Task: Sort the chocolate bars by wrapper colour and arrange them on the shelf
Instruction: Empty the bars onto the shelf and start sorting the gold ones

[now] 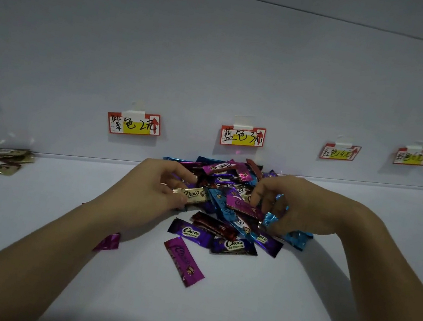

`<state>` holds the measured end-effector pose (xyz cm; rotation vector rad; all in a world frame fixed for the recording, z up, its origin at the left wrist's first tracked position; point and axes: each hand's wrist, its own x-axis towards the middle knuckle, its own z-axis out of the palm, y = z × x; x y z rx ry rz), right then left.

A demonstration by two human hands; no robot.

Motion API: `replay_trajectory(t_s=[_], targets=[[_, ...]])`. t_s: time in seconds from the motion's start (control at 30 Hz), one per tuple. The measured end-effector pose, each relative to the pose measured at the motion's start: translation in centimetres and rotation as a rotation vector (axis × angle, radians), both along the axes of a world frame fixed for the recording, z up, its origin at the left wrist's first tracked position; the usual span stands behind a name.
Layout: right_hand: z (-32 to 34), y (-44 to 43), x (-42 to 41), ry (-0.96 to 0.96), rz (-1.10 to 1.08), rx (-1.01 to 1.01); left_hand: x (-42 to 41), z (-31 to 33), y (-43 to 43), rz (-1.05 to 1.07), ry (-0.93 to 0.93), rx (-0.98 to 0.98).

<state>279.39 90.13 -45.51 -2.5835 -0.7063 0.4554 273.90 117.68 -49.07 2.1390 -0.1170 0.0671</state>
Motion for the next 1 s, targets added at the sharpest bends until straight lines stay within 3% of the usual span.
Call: replay_trajectory(t_s=[0.13,0.33,0.4,0.57,1.0], targets=[[-0.1,0.1,0.1,-0.047,0.005,0.011,-0.5,0.5,-0.5,-0.008,0.053,-0.115],[0.7,0.1,-0.3,-0.071,-0.055,0.469,-0.5,0.7,-0.4,-0.017,0.042,-0.140],[0.8,-0.1,-0.1,-0.116,-0.066,0.503,-0.5,0.7,-0.4,-0.009,0.035,-0.152],[0.1,-1.0,0.4,0.028,0.024,-0.021,-0.7,0.6,-0.3,-0.029,-0.011,-0.144],[0.4,-1.0,-0.1,0.061,-0.102,-0.162,-0.8,0.2,0.0,-0.123,-0.101,-0.102]])
